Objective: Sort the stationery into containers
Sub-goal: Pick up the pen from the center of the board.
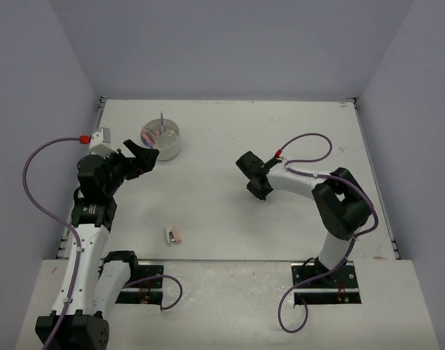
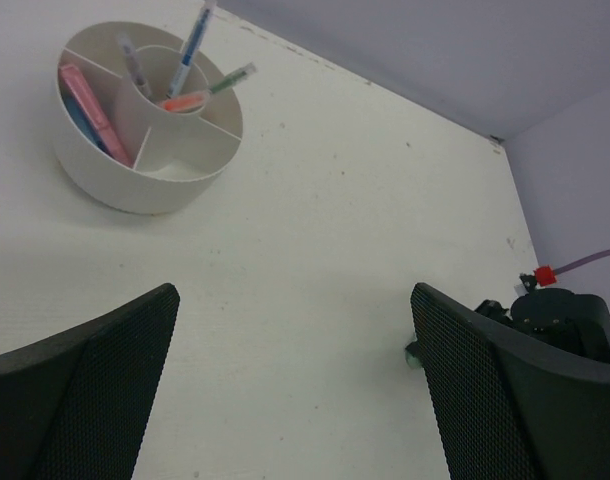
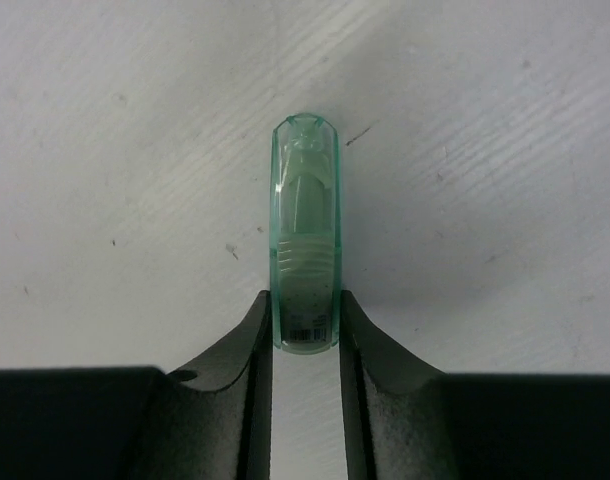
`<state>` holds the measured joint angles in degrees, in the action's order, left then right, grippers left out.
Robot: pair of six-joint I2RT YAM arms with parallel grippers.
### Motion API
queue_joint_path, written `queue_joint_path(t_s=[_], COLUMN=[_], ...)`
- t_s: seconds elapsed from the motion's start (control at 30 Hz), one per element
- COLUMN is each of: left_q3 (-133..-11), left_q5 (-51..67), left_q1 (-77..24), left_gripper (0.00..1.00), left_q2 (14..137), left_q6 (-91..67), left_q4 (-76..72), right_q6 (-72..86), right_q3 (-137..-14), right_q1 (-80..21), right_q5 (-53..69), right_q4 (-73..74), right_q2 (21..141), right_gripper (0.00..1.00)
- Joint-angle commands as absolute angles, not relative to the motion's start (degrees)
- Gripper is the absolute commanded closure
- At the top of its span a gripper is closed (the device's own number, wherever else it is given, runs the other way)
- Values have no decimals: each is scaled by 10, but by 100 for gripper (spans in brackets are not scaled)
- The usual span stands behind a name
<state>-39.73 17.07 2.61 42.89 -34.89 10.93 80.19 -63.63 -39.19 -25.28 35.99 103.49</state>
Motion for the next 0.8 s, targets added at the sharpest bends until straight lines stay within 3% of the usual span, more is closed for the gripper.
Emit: queue_joint_path(t_s=[0.0, 0.2, 0.33, 0.47, 0.6, 0.7, 0.77], left_q3=[-375, -346, -355, -358, -338, -323, -318], left_q5=[279, 306, 281, 285, 307, 329, 345], left_q1=[27, -61, -175, -202, -216, -225, -241], left_gripper=[0, 0, 0, 2, 11, 35, 44], left_q2=[458, 492, 537, 560, 575, 600, 616], left_q6=[-380, -446, -477, -488, -517, -547, -561], left_q4=[38, -68, -126, -152, -216, -259, -297], right_q6=[598, 318, 222, 209, 193, 185, 182], right_q3=[-515, -526, -547, -533, -501, -478, -477], right_q1=[-419, -524, -601, -620, -631, -630, -630], right_q5=[-204, -181, -184, -156, -146, -149, -152], right_q4=[121, 33, 17, -1, -54, -78, -78], right_q2=[915, 817, 800, 759, 698, 661, 653], right_gripper=[100, 100, 100, 100, 100, 100, 100])
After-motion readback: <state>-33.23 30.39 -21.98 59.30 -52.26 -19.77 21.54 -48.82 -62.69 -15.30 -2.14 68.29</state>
